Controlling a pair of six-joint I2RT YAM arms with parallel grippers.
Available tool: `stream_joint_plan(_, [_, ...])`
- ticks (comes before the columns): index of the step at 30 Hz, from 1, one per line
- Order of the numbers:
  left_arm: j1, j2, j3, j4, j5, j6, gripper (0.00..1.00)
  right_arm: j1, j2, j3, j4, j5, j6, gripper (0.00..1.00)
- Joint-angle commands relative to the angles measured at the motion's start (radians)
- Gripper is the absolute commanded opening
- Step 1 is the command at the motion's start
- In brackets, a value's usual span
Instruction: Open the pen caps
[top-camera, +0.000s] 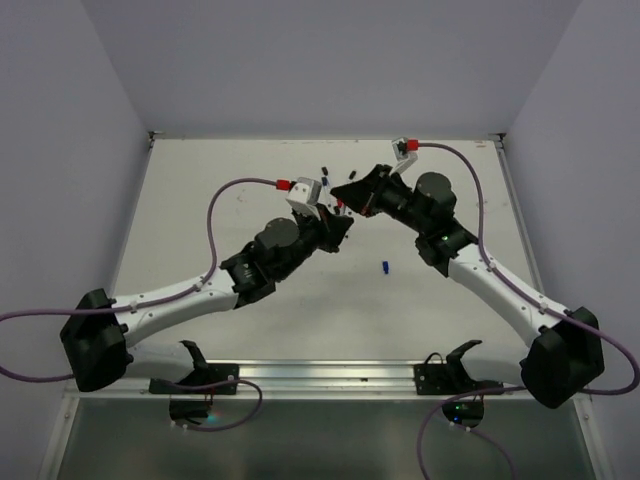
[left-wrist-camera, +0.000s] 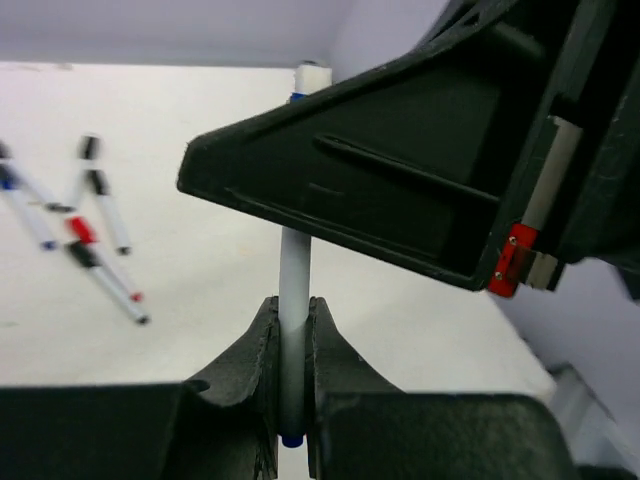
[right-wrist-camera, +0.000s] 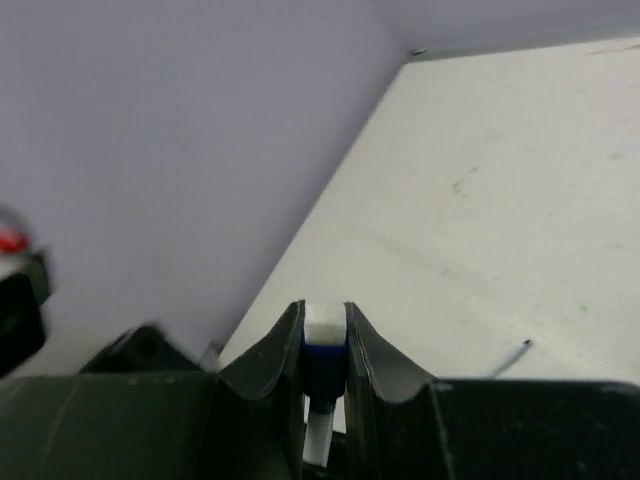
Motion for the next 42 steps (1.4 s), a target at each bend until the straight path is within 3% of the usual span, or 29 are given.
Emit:
stream_joint_plan(1, [-0.142,0.054,0.174,-0.286,-0.640,0.173,0.00,0.141,0.037,0.179,-0.536,0.689,-0.240,0.00])
stream_joint_plan(4, [-0.206,0.109,0.199,-0.296,-0.745,0.237,0.00,0.183,0.123,0.313,-0.734,0.826,-0.219,0.00])
stream_joint_plan(6, [-0.210,0.102,0.188,-0.279,-0.709,0.251,0.00,0.185,0.152,0.352,-0.776,0.869,-0.219,0.00])
stream_joint_plan(8, [-0.202,0.085,0.156,-0.259,-0.591,0.256,0.00,0.185,0.156,0.341,-0.767,0.827,-0.228,0.00])
stream_joint_plan(11, [-0.156,0.024,0.079,-0.186,-0.270,0.233,0.00,0.125,0.140,0.291,-0.698,0.698,-0.216,0.00])
stream_joint_plan(12, [-0.098,-0.028,0.041,-0.143,-0.151,0.175,0.00,0.100,0.128,0.257,-0.594,0.558,-0.195,0.00])
stream_joint_plan(13, [-0.061,-0.059,-0.063,-0.015,0.064,0.138,0.00,0.070,0.119,0.226,-0.551,0.480,-0.167,0.00])
stream_joint_plan(16, [0.050,-0.133,-0.224,0.262,0.405,0.018,0.00,-0.016,0.091,0.119,-0.338,0.296,-0.098,0.00])
stream_joint_plan(19, [0.079,-0.153,-0.307,0.506,0.620,-0.101,0.00,-0.096,0.073,-0.033,0.068,0.074,0.040,0.00])
stream_joint_plan(21, [0.083,-0.154,-0.335,0.658,0.661,-0.204,0.00,-0.130,0.090,-0.099,0.272,0.035,0.129,0.00])
stream_joint_plan(23, [0.085,-0.148,-0.364,0.764,0.710,-0.264,0.00,-0.133,0.097,-0.118,0.339,0.048,0.146,0.00])
stream_joint_plan(27, [0.083,-0.128,-0.350,0.720,0.687,-0.309,0.00,-0.133,0.065,-0.124,0.272,0.208,0.120,0.00])
stream_joint_plan(29, [0.085,-0.133,-0.363,0.677,0.639,-0.292,0.00,-0.134,0.080,-0.068,0.229,0.203,0.103,0.00])
stream_joint_plan(31, [0.085,-0.159,-0.297,0.402,0.571,-0.188,0.00,-0.134,0.091,-0.018,0.068,0.219,0.060,0.00])
stream_joint_plan(32, [0.085,-0.164,-0.260,0.269,0.454,-0.148,0.00,-0.133,0.114,0.079,-0.042,0.235,0.036,0.00])
stream_joint_plan(33, [0.088,-0.162,-0.220,0.011,0.366,-0.069,0.00,-0.134,0.143,0.153,-0.355,0.299,-0.037,0.00])
stream_joint_plan(35, [0.088,-0.133,-0.115,-0.163,0.162,0.013,0.00,-0.134,0.250,0.341,-0.603,0.288,-0.164,0.00])
stream_joint_plan(36, [0.099,-0.095,-0.079,-0.314,0.084,0.054,0.00,-0.133,0.269,0.390,-0.824,0.352,-0.200,0.00])
stream_joint_plan(42, [0.218,-0.073,-0.045,-0.415,-0.132,0.160,0.00,-0.142,0.217,0.310,-1.006,0.542,-0.312,0.00])
